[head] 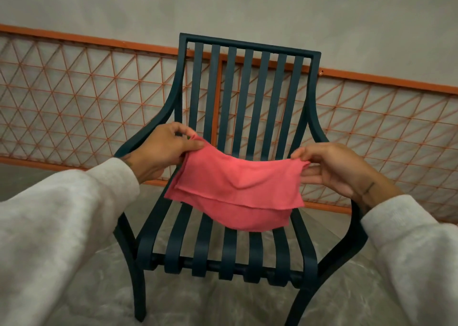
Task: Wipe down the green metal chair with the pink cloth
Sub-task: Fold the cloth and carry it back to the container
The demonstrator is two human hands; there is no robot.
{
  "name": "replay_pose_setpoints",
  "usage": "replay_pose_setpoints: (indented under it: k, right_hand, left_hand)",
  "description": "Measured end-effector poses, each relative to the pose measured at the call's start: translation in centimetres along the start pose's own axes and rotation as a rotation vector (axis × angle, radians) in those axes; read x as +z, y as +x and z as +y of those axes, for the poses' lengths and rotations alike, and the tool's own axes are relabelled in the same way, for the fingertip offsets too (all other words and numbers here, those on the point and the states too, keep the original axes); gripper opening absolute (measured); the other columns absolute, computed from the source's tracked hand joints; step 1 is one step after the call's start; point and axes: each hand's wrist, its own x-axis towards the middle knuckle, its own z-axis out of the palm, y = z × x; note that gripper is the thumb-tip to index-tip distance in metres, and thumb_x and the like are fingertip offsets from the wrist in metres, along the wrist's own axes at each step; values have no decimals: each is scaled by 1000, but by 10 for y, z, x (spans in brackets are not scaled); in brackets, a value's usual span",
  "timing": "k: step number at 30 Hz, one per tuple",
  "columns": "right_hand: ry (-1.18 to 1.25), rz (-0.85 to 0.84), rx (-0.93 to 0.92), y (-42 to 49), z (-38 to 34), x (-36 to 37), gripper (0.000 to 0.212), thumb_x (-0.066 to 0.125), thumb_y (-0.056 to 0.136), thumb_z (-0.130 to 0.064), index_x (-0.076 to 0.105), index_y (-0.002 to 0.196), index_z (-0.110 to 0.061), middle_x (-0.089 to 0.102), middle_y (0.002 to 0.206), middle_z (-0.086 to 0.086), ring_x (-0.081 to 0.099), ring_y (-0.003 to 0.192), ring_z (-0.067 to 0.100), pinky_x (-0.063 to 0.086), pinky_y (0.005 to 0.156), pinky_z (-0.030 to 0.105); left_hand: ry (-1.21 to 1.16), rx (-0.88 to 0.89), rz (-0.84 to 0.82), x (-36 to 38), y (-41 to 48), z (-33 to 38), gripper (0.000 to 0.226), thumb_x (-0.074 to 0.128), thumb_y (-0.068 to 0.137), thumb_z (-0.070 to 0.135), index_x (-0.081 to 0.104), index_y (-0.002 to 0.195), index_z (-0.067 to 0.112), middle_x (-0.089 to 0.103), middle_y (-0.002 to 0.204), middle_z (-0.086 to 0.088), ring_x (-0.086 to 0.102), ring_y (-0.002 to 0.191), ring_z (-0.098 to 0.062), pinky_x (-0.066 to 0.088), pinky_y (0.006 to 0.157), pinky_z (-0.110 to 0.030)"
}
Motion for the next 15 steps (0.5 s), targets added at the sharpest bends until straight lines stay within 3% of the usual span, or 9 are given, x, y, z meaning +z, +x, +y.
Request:
replay_pose_setpoints:
  k: [3,6,9,12,15]
  right_hand:
    - [-2,-192,-38,-7,-18,17,31,40,86,11,66,103,4,74,95,17,74,88,27,61,72,35]
    - [-176,-259,-76,-10,-30,35,20,55,93,3,69,108,-1,76,100,15,74,94,24,62,71,33]
    - [-283,-227,-128,-7,-34,51,15,66,90,-6,70,104,-2,77,93,12,75,88,23,60,61,28]
    - [-345,-179,-175,-3,-34,61,17,73,85,-16,73,99,-5,76,83,12,76,76,24,59,55,27]
    - [-363,-175,-191,-1,-32,68,20,76,83,-19,73,96,-4,72,71,9,71,62,18,58,53,25]
  left_hand:
    - [12,107,-41,15,-4,15,18,78,78,17,70,94,14,72,93,-2,69,87,-18,59,76,-32]
    - [20,201,-102,31,-11,24,19,76,80,15,70,97,16,72,74,6,68,67,-4,51,61,-17]
    - [35,252,-158,42,-16,28,18,72,84,15,72,102,17,76,80,5,72,75,-6,53,68,-19]
    - [20,275,-168,47,-18,28,14,68,88,23,77,99,20,76,95,5,71,92,-10,58,82,-30]
    - [0,254,-172,50,-20,27,16,66,91,25,78,98,18,77,97,6,71,94,-9,57,87,-34]
